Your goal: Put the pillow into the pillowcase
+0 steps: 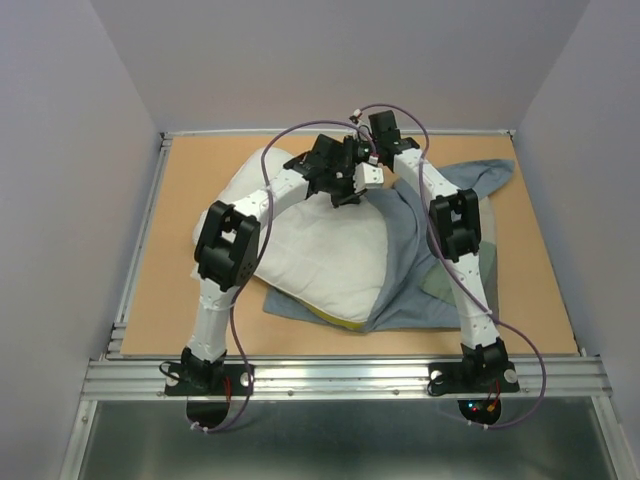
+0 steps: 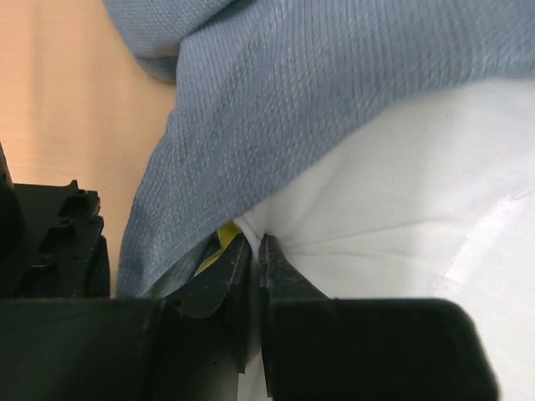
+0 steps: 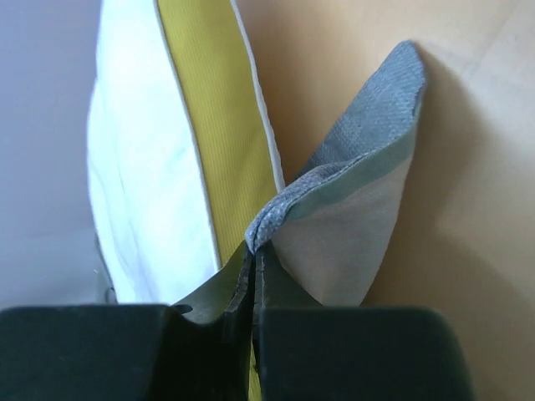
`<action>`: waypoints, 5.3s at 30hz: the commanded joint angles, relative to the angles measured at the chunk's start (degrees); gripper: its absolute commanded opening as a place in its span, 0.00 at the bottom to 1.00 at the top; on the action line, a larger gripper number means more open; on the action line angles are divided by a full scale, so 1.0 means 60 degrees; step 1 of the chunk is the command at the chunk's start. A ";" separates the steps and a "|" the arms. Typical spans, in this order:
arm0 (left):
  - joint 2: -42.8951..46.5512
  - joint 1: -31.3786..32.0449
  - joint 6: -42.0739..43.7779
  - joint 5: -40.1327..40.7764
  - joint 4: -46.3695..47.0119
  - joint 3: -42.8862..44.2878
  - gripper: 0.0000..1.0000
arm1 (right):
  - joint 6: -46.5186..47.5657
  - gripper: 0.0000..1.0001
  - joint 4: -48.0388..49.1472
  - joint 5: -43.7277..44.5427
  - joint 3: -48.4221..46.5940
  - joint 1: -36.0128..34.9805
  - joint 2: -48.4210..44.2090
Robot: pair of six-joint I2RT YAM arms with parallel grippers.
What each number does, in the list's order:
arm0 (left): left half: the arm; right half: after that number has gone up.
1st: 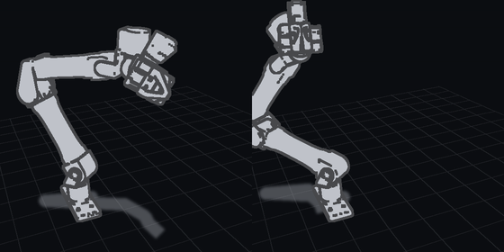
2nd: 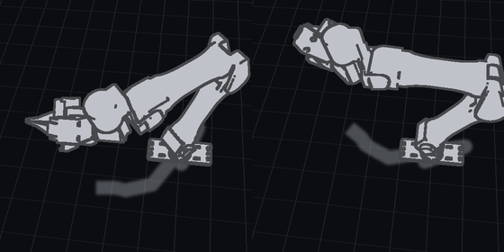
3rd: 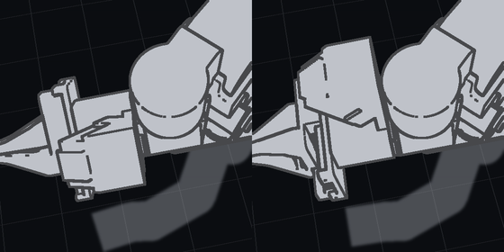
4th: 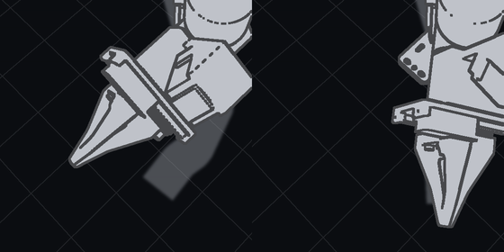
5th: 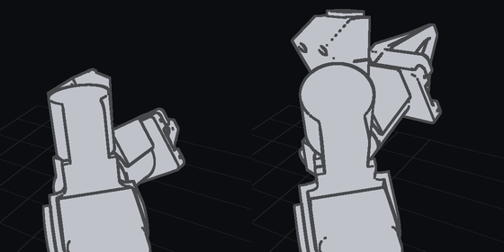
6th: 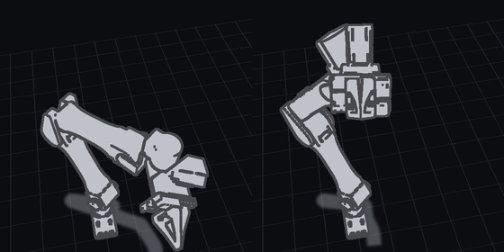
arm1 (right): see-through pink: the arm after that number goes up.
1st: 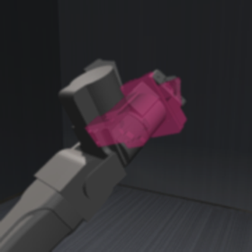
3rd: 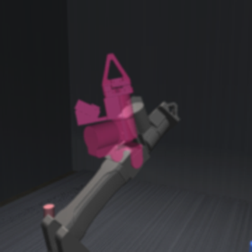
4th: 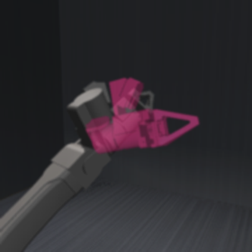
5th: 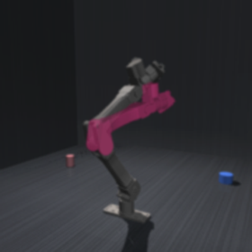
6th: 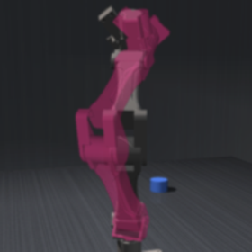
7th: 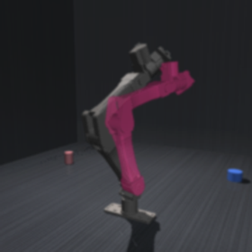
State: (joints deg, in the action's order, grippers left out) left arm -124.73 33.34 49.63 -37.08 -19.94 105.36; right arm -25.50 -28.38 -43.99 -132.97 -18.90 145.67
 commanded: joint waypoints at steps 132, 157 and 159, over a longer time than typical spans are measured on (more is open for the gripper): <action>0.2933 -0.0518 -1.2373 -0.2727 0.8598 -0.4932 0.00 | -0.1331 0.00 0.1624 -0.0258 0.8831 -0.1275 -0.8911; 0.6373 -0.0679 -0.4480 -0.0328 0.1231 -0.7408 0.86 | 0.1392 0.01 0.0658 0.1692 1.1175 -0.0557 -0.8838; 0.6330 -0.0636 -0.3589 0.0801 0.0777 -0.7526 0.80 | 0.1407 0.01 0.0658 0.1604 1.1088 -0.0557 -0.8780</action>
State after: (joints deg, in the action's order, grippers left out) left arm -87.42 29.47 15.25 -43.51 -6.63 62.39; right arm -19.59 -25.28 -34.22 -65.93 -22.15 92.16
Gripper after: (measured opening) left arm 0.832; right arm 0.012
